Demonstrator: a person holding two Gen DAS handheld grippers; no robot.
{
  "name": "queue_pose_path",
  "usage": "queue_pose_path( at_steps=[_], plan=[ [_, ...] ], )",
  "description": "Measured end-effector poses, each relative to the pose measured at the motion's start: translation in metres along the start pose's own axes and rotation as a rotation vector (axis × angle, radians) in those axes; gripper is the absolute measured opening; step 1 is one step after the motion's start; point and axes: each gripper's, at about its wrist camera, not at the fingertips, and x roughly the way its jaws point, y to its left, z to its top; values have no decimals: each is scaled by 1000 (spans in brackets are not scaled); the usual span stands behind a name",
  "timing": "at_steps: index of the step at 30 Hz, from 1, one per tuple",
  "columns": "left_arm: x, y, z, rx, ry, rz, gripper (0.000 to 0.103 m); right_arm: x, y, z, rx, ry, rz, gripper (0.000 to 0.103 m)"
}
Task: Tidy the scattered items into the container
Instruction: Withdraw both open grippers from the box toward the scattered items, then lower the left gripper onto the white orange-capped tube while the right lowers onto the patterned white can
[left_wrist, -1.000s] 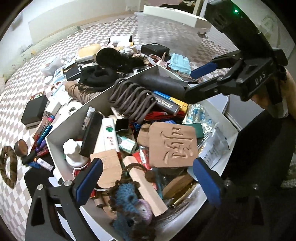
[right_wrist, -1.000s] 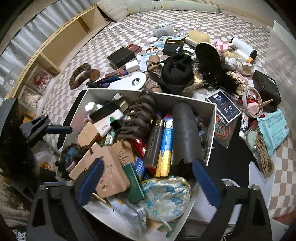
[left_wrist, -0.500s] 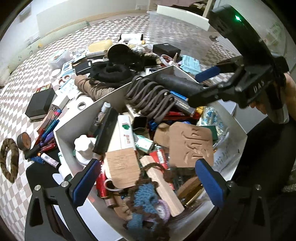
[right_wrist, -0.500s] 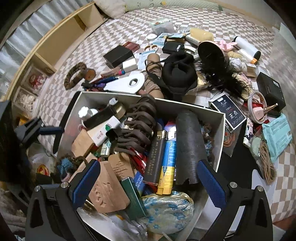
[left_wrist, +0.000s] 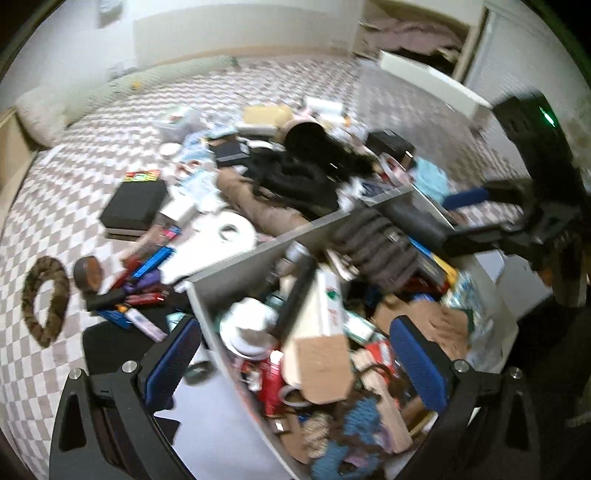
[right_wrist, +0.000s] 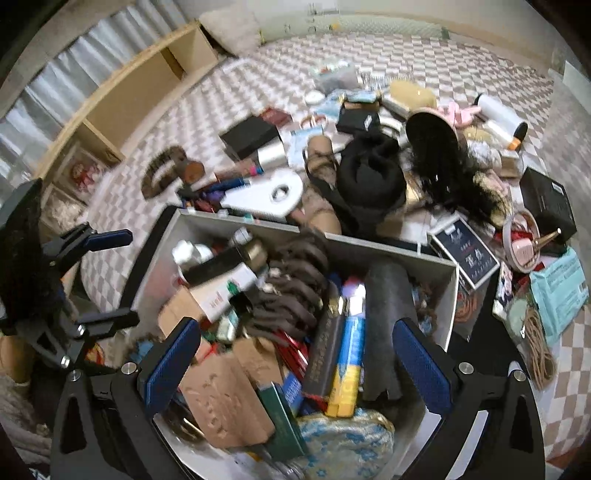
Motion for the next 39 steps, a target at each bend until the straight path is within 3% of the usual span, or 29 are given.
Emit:
queue_pose_path(
  at_steps=[7, 11, 19, 24, 32, 39],
  plan=[
    [-5, 56, 5, -188, -43, 37, 103, -28, 2, 1, -24, -226, 20, 103],
    [1, 83, 0, -276, -28, 63, 103, -36, 3, 0, -54, -279, -21, 103],
    [12, 116, -10, -368, -8, 128, 103, -39, -19, 0, -25, -295, -107, 103],
    [18, 141, -18, -483, 5, 121, 103, -36, -50, -1, 108, -270, -106, 103],
    [44, 170, -31, -602, 77, 144, 103, -48, -94, -1, 287, -336, -175, 103],
    [79, 184, -37, -611, 154, 217, 103, -42, -142, -2, 432, -248, -242, 103]
  ],
)
